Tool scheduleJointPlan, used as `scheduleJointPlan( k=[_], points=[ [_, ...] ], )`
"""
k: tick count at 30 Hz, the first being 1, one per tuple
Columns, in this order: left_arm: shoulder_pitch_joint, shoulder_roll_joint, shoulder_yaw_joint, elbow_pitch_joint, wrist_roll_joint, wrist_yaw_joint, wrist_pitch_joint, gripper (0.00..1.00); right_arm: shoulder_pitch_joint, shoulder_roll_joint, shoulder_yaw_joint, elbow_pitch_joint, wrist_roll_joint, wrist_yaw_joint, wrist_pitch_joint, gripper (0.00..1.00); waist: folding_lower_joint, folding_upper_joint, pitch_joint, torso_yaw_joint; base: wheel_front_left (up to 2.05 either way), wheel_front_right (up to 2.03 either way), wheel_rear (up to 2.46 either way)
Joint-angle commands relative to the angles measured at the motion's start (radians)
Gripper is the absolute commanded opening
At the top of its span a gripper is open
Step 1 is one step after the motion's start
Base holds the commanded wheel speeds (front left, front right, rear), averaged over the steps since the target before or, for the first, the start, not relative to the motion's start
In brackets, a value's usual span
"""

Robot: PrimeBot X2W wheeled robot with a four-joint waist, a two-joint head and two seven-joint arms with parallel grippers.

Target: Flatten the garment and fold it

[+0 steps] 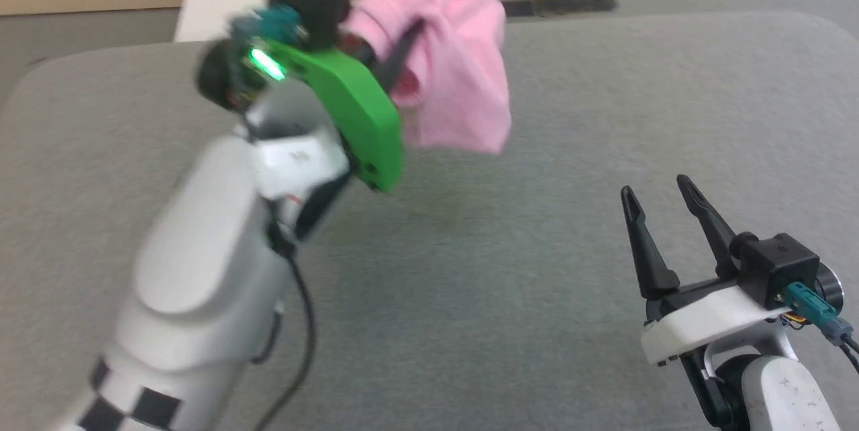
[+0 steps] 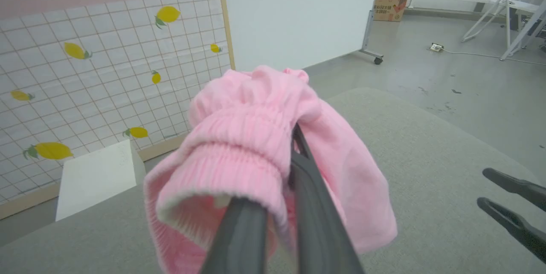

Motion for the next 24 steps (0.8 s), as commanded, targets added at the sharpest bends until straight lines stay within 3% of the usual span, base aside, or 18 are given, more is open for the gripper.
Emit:
scheduleJointPlan(
  k=[1, 9, 10, 11, 17, 24],
  points=[
    [0.031, -0.015, -0.015, 0.019, 0.021, 0.017, -0.011, 0.00, -0.018, 0.005, -0.001, 0.005, -0.008, -0.002, -0.012, 1.00, 0.0001, 0.0000, 0.062, -0.108, 0.00, 0.00, 0.00],
    [0.155, -0.032, -0.078, 0.196, 0.072, 0.048, -0.096, 0.00, -0.033, 0.017, 0.002, 0.024, -0.018, -0.002, -0.050, 1.00, 0.0001, 0.0000, 0.129, -0.187, 0.00, 0.00, 0.00],
    [0.169, -0.027, -0.083, 0.220, 0.079, 0.050, -0.105, 0.42, -0.032, 0.019, 0.000, 0.027, -0.020, -0.002, -0.054, 1.00, 0.0001, 0.0000, 0.133, -0.189, 0.00, 0.00, 0.00],
    [0.178, -0.023, -0.086, 0.238, 0.084, 0.053, -0.113, 1.00, -0.031, 0.019, -0.001, 0.029, -0.021, -0.002, -0.056, 1.00, 0.0001, 0.0000, 0.135, -0.188, 0.00, 0.00, 0.00],
    [0.210, -0.012, -0.091, 0.310, 0.089, 0.058, -0.150, 1.00, -0.025, 0.023, 0.004, 0.049, -0.030, -0.002, -0.057, 1.00, 0.0001, 0.0000, 0.114, -0.157, 0.00, 0.00, 0.00],
    [0.210, -0.005, -0.064, 0.280, 0.074, 0.064, -0.208, 1.00, -0.019, 0.017, -0.001, 0.062, -0.024, -0.002, -0.035, 1.00, 0.0001, 0.0000, 0.028, -0.080, 0.00, 0.00, 0.00]
  ],
)
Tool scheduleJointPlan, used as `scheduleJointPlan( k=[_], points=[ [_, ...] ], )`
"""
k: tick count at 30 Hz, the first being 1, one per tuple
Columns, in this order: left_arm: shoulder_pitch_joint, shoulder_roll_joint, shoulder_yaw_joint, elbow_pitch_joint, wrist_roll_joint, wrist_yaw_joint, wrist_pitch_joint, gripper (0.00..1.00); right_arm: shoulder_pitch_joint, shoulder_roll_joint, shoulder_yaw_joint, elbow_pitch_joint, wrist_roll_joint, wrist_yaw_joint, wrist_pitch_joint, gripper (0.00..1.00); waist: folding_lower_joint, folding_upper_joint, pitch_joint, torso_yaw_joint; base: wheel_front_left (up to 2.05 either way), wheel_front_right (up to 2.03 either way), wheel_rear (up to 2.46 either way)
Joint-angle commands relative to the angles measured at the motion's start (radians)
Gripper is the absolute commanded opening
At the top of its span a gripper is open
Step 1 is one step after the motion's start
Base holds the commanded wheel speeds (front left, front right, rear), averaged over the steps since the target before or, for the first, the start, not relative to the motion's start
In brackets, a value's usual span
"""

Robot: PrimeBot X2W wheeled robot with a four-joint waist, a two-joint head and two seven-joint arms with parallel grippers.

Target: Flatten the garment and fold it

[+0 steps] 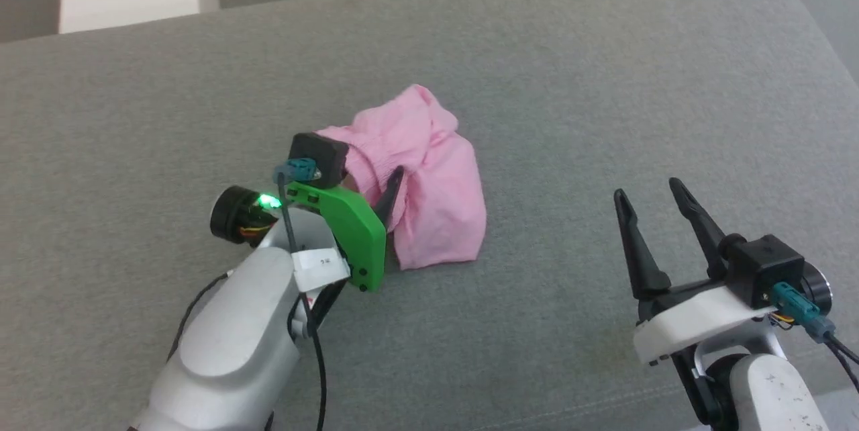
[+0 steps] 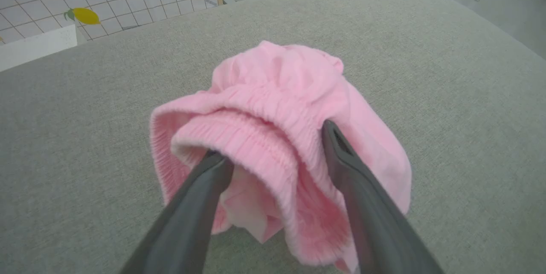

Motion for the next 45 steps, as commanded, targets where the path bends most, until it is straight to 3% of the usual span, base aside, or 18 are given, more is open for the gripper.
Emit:
scheduleJointPlan(
  k=[1, 6, 14, 22, 31, 39, 45],
  points=[
    [0.009, 0.011, 0.011, -0.013, -0.012, 0.007, -0.011, 1.00, 0.000, -0.003, -0.003, 0.004, 0.002, -0.002, 0.007, 1.00, 0.0001, -0.0001, -0.077, 0.076, 0.00, 0.00, 0.00],
    [0.023, 0.047, 0.055, -0.070, -0.020, 0.031, -0.050, 1.00, 0.027, -0.021, -0.016, 0.003, 0.014, -0.002, 0.029, 1.00, 0.0001, -0.0001, -0.145, 0.148, 0.00, 0.00, 0.00],
    [0.141, 0.132, 0.142, -0.200, -0.013, 0.108, -0.152, 1.00, 0.063, -0.048, -0.040, -0.025, 0.037, -0.002, 0.056, 1.00, 0.0001, -0.0001, -0.209, 0.224, 0.00, 0.00, 0.00],
    [0.360, 0.191, 0.125, -0.365, 0.062, 0.185, -0.250, 1.00, 0.112, -0.053, -0.057, -0.058, 0.053, -0.002, 0.065, 1.00, 0.0001, -0.0001, -0.225, 0.259, 0.00, 0.00, 0.00],
    [0.501, 0.199, 0.083, -0.440, 0.136, 0.251, -0.333, 1.00, 0.147, -0.046, -0.056, -0.063, 0.054, -0.002, 0.054, 1.00, 0.0001, -0.0001, -0.235, 0.264, 0.00, 0.00, 0.00],
    [0.516, 0.209, 0.065, -0.458, 0.142, 0.248, -0.332, 1.00, 0.147, -0.041, -0.055, -0.063, 0.054, -0.002, 0.054, 1.00, 0.0001, -0.0001, -0.227, 0.260, 0.00, 0.00, 0.00],
    [0.472, 0.208, 0.035, -0.486, 0.122, 0.206, -0.265, 1.00, 0.142, -0.039, -0.053, -0.063, 0.049, -0.002, 0.053, 1.00, 0.0001, -0.0001, -0.201, 0.249, 0.00, 0.00, 0.00]
  ],
)
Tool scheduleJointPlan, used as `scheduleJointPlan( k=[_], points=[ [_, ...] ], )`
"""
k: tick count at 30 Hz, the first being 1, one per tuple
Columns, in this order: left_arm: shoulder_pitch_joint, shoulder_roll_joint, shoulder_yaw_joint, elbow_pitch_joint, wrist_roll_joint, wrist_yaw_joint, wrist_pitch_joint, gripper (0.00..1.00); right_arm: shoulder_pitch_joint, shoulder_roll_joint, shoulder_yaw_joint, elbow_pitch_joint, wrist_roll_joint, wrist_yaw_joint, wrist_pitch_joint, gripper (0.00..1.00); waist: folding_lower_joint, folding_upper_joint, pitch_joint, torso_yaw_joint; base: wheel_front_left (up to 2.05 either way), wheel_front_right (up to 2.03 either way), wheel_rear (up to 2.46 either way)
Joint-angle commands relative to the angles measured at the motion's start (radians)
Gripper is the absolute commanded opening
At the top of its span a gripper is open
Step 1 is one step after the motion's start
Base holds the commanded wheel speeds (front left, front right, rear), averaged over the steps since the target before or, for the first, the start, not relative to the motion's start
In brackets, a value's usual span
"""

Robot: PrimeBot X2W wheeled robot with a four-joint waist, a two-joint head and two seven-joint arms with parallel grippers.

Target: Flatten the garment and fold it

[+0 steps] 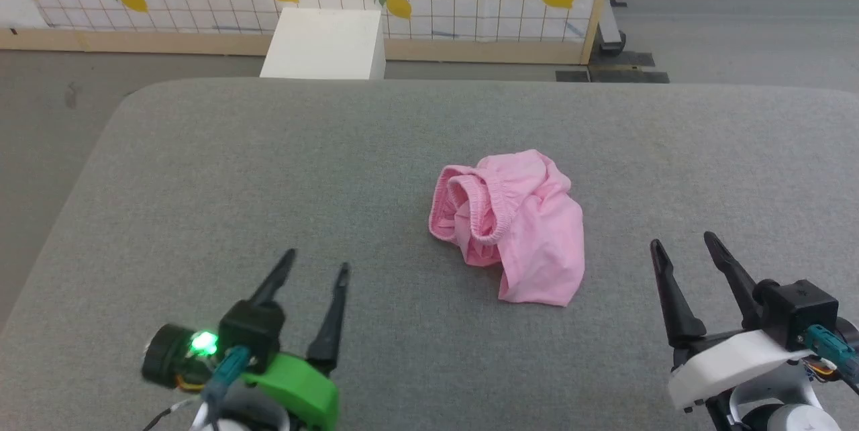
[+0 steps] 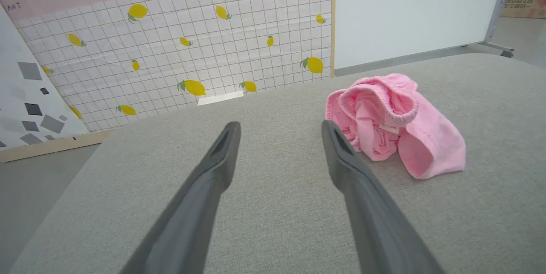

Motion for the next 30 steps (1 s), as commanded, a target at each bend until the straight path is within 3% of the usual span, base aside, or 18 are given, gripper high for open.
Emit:
scheduleJointPlan(
  k=[1, 7, 9, 16, 24, 30],
  points=[
    [-0.037, 0.002, -0.012, -0.017, -0.010, -0.018, 0.031, 1.00, 0.000, 0.005, 0.001, -0.003, 0.001, -0.002, -0.005, 1.00, 0.0000, 0.0000, 0.015, -0.009, 0.00, 0.00, 0.00],
    [-0.160, -0.007, -0.105, -0.063, -0.049, -0.118, 0.266, 1.00, -0.006, 0.009, 0.002, -0.006, -0.010, -0.002, -0.006, 1.00, 0.0000, 0.0000, 0.064, -0.034, 0.00, 0.00, 0.00],
    [-0.206, -0.033, -0.111, -0.071, -0.085, -0.135, 0.324, 1.00, -0.010, 0.011, 0.002, -0.007, -0.013, -0.002, -0.008, 1.00, 0.0000, 0.0000, 0.084, -0.044, 0.00, 0.00, 0.00],
    [-0.377, -0.061, -0.183, -0.031, -0.167, -0.241, 0.577, 1.00, -0.035, 0.018, 0.009, -0.007, -0.026, -0.002, -0.020, 1.00, 0.0000, 0.0000, 0.154, -0.086, 0.00, 0.00, 0.00],
    [-0.522, -0.103, -0.208, 0.050, -0.196, -0.272, 0.718, 1.00, -0.068, 0.030, 0.009, 0.007, -0.037, -0.002, -0.047, 1.00, 0.0000, 0.0000, 0.226, -0.141, 0.00, 0.00, 0.00],
    [-0.576, -0.106, -0.214, 0.136, -0.175, -0.258, 0.765, 1.00, -0.086, 0.038, 0.008, 0.023, -0.043, -0.002, -0.070, 1.00, 0.0000, 0.0000, 0.268, -0.172, 0.00, 0.00, 0.00]
  ],
)
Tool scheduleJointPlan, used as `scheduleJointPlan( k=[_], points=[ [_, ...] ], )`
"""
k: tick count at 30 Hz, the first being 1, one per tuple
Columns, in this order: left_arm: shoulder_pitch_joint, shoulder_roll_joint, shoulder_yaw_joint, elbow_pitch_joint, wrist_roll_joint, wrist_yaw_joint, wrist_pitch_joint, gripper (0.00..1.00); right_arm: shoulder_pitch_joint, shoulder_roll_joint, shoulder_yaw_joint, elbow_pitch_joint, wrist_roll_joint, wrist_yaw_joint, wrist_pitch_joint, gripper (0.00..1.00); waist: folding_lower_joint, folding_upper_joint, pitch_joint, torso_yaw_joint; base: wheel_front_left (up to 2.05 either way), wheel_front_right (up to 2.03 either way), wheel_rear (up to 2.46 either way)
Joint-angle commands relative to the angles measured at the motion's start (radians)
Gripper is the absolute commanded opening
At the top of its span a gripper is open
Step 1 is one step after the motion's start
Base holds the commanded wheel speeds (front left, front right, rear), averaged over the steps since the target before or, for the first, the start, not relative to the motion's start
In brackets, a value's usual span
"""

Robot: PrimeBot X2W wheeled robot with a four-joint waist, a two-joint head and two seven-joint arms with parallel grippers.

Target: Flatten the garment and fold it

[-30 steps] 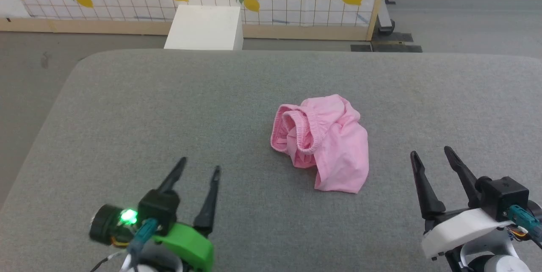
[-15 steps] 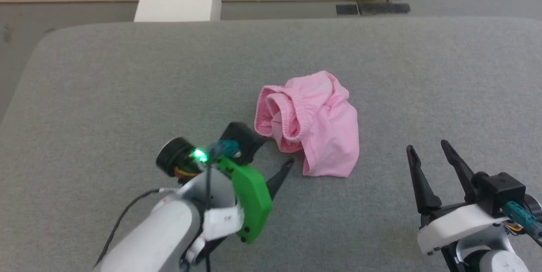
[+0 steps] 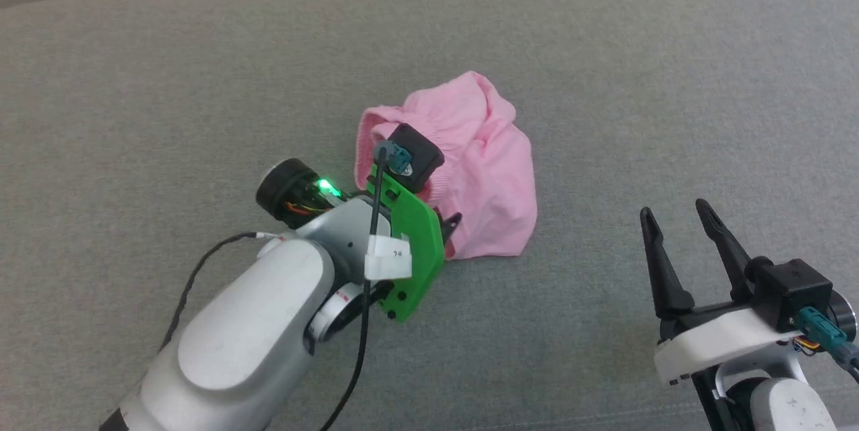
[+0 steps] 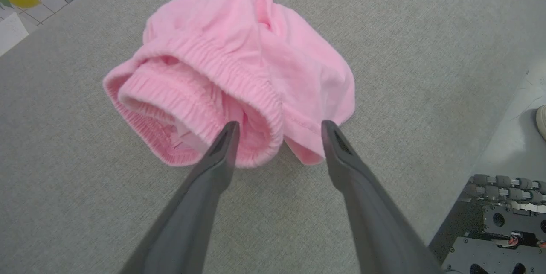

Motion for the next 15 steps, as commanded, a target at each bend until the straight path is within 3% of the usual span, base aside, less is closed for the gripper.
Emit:
scheduleJointPlan(
  k=[1, 5, 7, 15],
  points=[
    [-0.026, 0.005, -0.003, 0.016, 0.017, 0.004, 0.002, 1.00, -0.022, 0.005, 0.000, 0.004, -0.011, -0.002, -0.011, 1.00, -0.0001, -0.0001, 0.034, -0.030, 0.00, 0.00, 0.00],
    [-0.032, 0.002, 0.005, 0.052, 0.017, 0.010, -0.016, 1.00, -0.029, 0.010, 0.001, 0.015, -0.014, -0.002, -0.022, 1.00, -0.0001, -0.0001, 0.043, -0.037, 0.00, 0.00, 0.00],
    [-0.031, -0.002, 0.020, 0.054, 0.004, 0.010, -0.037, 0.00, -0.030, 0.012, 0.000, 0.023, -0.017, -0.002, -0.026, 1.00, -0.0001, -0.0001, 0.039, -0.036, 0.00, 0.00, 0.00],
    [-0.028, 0.003, 0.077, 0.014, -0.055, 0.003, -0.092, 0.00, -0.034, 0.015, 0.010, 0.061, -0.015, -0.002, -0.020, 1.00, -0.0001, -0.0001, -0.046, -0.020, 0.00, 0.00, 0.00]
  ],
)
